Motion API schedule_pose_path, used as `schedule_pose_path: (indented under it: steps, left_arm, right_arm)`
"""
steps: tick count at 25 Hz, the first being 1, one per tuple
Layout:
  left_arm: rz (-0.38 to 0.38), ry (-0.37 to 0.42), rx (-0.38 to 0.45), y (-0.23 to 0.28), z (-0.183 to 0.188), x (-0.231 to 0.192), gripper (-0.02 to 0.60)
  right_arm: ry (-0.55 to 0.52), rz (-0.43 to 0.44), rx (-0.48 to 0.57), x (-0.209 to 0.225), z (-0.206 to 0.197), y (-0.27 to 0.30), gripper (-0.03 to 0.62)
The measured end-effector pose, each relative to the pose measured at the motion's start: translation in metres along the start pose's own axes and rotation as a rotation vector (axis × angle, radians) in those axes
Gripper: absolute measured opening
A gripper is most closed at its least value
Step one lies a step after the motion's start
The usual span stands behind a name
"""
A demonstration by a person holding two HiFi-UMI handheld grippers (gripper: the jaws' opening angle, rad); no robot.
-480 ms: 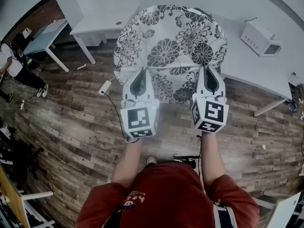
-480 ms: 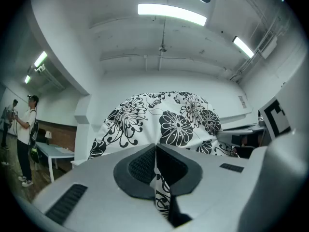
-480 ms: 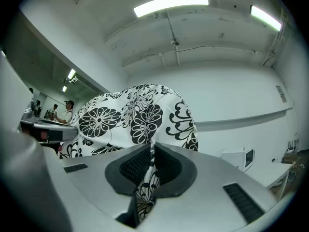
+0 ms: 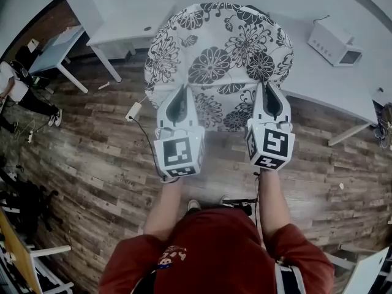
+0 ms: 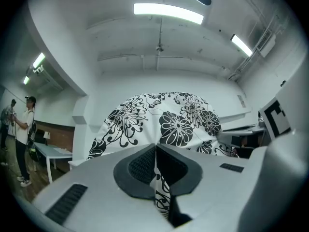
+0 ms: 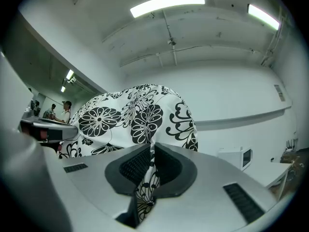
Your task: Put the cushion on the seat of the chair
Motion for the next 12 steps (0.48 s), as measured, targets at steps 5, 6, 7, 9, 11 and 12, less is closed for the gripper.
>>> schedule_pose_path:
  steps: [5,6,7,9,11,12]
  left_arm:
    - [0.002,0.002,0.01,0.0045,-0.0028,-0.0011,0.028]
    - [0.004,0.005,0.011,0.0049,-0.0032,-0.0008,0.029]
    - [0.005,0.007,0.01,0.005,-0.0036,-0.0003,0.029]
    - [0.006,0.008,0.007,0.0045,-0.0039,0.0007,0.029]
    - [0.007,0.008,0.004,0.0037,-0.0033,0.001,0.029]
    - [0.008,0.009,0.002,0.0035,-0.0026,0.0009,0.029]
  right_arm:
    - [-0.003,-0.003,0.018,0.0002,-0.0021,0.0023,0.043]
    - [-0.006,-0.004,0.021,0.0004,-0.0022,0.0025,0.043]
    - [-0.011,-0.005,0.023,0.0008,-0.0023,0.0024,0.043]
    - [-0.022,-0.005,0.024,0.0015,-0.0022,0.0017,0.043]
    - [-0.031,-0.002,0.023,0.0012,-0.0016,0.0012,0.043]
    - [-0.035,-0.001,0.022,0.0009,-0.0013,0.0012,0.043]
Point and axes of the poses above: the fingertips, and each gripper's own axes: y forward along the fingers, x to its right, z out of its top, the point moved 1 cm from there along -y, backward along the fingers, and after that the axes turned 14 degrees about -x, right-handed, at the moved point
